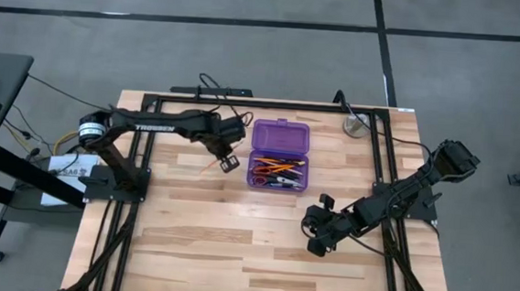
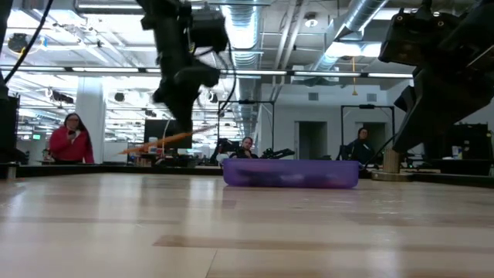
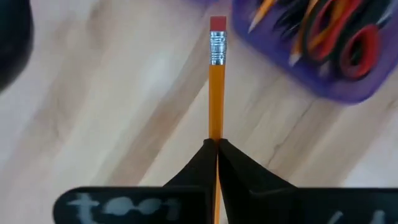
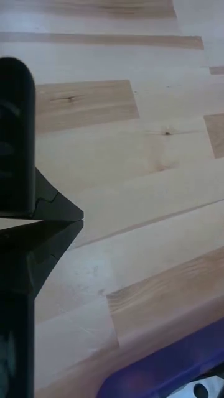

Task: Pick & place school supplies into a supply box
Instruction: Put the orange pencil into the pencil box

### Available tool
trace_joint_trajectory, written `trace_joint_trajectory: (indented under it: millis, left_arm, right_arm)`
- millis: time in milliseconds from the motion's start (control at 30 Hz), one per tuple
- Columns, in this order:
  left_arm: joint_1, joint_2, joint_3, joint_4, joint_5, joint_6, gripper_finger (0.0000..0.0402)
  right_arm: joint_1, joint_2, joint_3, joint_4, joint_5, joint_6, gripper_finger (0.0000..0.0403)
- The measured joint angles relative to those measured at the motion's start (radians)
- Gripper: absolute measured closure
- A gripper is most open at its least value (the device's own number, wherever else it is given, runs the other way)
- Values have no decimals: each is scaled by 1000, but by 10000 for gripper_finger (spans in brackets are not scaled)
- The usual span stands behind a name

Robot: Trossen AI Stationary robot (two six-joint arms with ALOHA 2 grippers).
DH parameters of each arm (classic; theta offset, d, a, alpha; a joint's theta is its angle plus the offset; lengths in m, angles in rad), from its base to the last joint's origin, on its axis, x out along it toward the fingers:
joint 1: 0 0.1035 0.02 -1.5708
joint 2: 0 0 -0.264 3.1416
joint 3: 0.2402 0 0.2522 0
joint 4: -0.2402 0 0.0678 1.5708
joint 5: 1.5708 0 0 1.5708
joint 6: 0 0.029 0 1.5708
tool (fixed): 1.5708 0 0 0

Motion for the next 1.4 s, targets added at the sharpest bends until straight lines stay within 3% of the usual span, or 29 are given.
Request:
trace_joint_trajectory:
  millis: [200, 567, 833, 1000, 1167, 1300, 1400]
  left_arm:
    - [-39, 41, 174, -27, -76, 86, 400]
    - [-104, 416, 695, -222, -81, 306, 401]
    - [-148, 598, 1017, -385, -92, 441, 401]
    - [-163, 613, 1108, -491, -134, 464, 401]
    - [-164, 579, 1141, -685, -199, 380, 401]
    - [-163, 572, 1122, -712, -201, 339, 394]
    - [-164, 573, 1120, -717, -146, 341, 371]
  right_arm:
    - [0, 0, 0, 0, -5, 0, 403]
    - [9, -1, 0, -4, -21, 0, 403]
    - [29, -2, 0, -24, -22, 8, 403]
    - [29, -2, 0, -28, -22, 8, 403]
    - [29, -2, 0, -35, -22, 8, 403]
    - [29, -2, 0, -35, -22, 7, 403]
    - [29, -2, 0, -36, -22, 7, 403]
